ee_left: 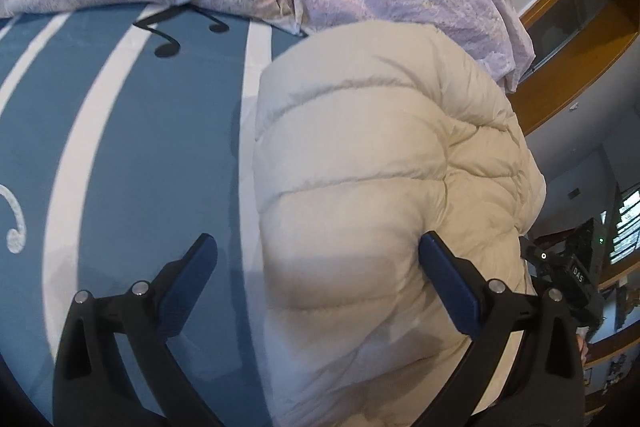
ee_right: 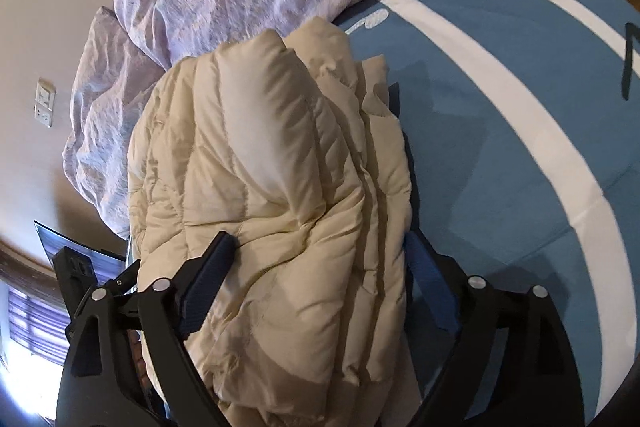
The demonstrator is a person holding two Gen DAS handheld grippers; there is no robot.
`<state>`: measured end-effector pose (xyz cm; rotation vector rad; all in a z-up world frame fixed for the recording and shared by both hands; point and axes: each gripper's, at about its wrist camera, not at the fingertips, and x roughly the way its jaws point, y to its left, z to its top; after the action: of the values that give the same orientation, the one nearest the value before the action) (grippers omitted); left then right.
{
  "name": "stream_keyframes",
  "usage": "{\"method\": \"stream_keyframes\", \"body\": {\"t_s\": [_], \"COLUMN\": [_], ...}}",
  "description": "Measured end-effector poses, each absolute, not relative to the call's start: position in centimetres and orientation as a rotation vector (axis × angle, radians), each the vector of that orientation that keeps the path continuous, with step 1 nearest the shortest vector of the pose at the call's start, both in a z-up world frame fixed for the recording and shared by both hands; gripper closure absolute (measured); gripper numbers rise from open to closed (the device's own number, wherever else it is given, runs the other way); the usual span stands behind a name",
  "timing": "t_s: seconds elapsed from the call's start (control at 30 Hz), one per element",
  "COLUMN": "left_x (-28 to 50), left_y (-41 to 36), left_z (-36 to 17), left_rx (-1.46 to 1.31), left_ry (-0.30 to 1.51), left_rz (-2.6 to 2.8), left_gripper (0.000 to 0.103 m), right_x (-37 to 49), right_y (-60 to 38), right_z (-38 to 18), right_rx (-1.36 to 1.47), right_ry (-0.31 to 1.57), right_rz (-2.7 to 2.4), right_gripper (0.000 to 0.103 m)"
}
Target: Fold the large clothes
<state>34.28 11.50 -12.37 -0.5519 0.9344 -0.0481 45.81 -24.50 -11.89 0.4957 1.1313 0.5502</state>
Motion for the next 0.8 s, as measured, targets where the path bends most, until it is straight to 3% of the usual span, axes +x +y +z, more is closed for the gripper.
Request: {"method": "stream_keyframes", "body": {"t_s": [0.1,0.3,0.8], "left_x": [34.9,35.8,36.1], "left_y": [11.1,11.0,9.8], "left_z": [-12.9,-13.9,-13.8], "left_rx": [-0.566,-0.62,-0.596], "left_ry": [0.945,0.948,0.931], "left_rz": [-0.071,-0.115,-0.154], "left_gripper": [0.002,0.002,0.01], "right_x": [46.7,46.9,46.9], "right_y": [-24.7,-25.3,-24.4], "right_z": [-12.4,-12.7,-13.5], "right_rx": [0.527,0.591,0.639], "right_ry": [1.152,1.149,1.157], "right_rz": [0.56,0.646,0.744], "right_gripper": [0.006,0.007,0.026]}}
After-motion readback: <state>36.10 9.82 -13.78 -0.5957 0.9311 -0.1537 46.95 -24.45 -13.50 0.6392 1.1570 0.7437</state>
